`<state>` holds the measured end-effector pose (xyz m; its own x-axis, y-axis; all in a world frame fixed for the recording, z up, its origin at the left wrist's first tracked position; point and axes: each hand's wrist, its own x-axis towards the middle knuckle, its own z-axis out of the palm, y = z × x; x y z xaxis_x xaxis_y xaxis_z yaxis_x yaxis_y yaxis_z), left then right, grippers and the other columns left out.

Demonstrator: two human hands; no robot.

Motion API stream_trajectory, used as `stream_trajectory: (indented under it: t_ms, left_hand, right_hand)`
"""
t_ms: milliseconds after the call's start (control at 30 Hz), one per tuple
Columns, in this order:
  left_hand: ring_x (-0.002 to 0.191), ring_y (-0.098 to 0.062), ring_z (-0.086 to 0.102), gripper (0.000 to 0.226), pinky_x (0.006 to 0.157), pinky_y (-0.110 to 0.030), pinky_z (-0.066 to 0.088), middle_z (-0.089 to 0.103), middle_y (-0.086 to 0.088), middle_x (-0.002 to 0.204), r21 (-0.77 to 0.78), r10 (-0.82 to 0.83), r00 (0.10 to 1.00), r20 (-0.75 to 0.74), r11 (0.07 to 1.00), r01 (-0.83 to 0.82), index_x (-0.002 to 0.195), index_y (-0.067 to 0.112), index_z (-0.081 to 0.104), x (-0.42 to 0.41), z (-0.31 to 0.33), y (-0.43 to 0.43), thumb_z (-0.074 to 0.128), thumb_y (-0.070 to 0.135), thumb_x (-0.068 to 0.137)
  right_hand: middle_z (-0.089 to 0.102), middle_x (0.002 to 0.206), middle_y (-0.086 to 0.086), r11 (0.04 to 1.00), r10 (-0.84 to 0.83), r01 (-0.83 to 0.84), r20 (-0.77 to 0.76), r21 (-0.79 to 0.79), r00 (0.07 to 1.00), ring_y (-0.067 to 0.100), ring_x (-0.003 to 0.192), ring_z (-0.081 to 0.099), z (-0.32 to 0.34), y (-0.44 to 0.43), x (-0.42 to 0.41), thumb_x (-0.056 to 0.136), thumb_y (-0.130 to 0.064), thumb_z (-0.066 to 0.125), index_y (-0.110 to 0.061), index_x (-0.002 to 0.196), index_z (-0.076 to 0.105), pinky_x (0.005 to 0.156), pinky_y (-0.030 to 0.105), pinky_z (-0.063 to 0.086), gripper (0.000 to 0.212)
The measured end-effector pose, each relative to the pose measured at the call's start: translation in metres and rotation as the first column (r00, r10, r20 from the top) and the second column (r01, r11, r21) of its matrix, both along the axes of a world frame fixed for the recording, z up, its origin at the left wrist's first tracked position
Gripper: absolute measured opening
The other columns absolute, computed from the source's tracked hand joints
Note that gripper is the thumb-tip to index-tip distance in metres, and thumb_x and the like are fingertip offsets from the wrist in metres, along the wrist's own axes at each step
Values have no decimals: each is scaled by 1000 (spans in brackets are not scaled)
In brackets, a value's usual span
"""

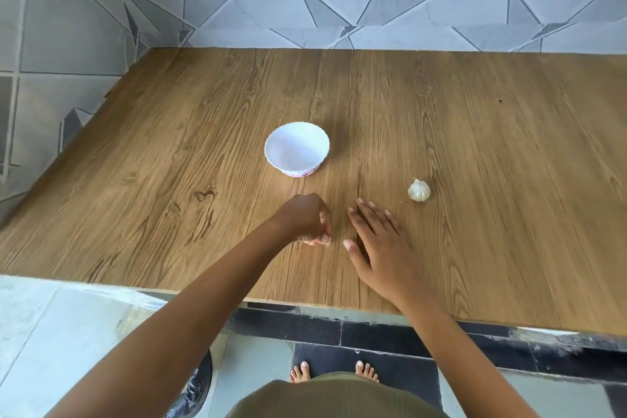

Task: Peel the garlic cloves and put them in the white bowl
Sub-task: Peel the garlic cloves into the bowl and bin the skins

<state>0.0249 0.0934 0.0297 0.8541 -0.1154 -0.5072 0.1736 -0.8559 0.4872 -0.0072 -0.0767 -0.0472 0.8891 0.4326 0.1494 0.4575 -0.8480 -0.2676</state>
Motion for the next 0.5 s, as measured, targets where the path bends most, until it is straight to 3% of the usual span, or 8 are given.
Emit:
stream_trajectory:
  t_ms: [100, 200, 267, 333, 400, 500]
  left_hand:
    - [84, -14, 63, 16, 82, -30, 54, 67, -1, 83, 211, -118, 987, 112, 973, 92, 88, 11, 66, -1, -4, -12, 76, 19, 78]
    - [94, -21, 63, 19, 87, -37, 52, 69, -5, 95, 226, -136, 972, 190, 970, 92, 90, 10, 68, -3, -9, -13, 77, 20, 77]
    - [83, -18, 68, 16, 80, -30, 55, 71, -6, 87, 33, -57, 986, 154, 998, 52, 87, 6, 72, -3, -8, -1, 78, 15, 76]
    - [72, -13, 68, 10, 66, -20, 55, 70, -7, 79, -252, 105, 994, 37, 963, -92, 85, 3, 71, -8, -6, 11, 75, 7, 78]
    - [67, -8, 67, 6, 62, -15, 53, 68, -6, 75, -497, 239, 968, -80, 832, -247, 85, 1, 68, -15, -5, 19, 71, 1, 80]
    - [74, -12, 68, 8, 68, -19, 55, 70, -7, 77, -684, 335, 928, -163, 640, -351, 91, 0, 67, -24, -9, 26, 67, 1, 83]
  right_hand:
    - [25, 155, 6, 1000, 9, -9, -21, -5, 1000, 19, 144, 18, 2, 0, 0, 93, -49, 14, -14, 146, 32, 118, 37, 9, 66]
    - [21, 156, 4, 1000, 25, -25, -49, 2, 998, 17, 145, 13, 2, 0, 0, 92, -52, 9, -15, 148, 28, 119, 36, 6, 69]
    - [22, 156, 4, 999, 29, -28, -38, 35, 999, 17, 145, 13, 2, -1, 0, 94, -51, 13, -15, 147, 31, 119, 37, 9, 66]
    - [25, 154, 3, 992, 48, -41, -56, 121, 997, 16, 144, 14, 3, -3, -1, 98, -45, 28, -14, 144, 37, 118, 37, 13, 56]
    - [39, 147, 1, 961, 43, -16, -95, 275, 995, 16, 140, 28, 8, -3, -1, 97, -32, 49, -14, 137, 49, 113, 33, 22, 44]
    - [65, 113, -2, 829, 35, 68, -174, 555, 984, 3, 104, 58, 19, 0, -5, 90, -18, 62, -13, 119, 63, 92, 15, 44, 30]
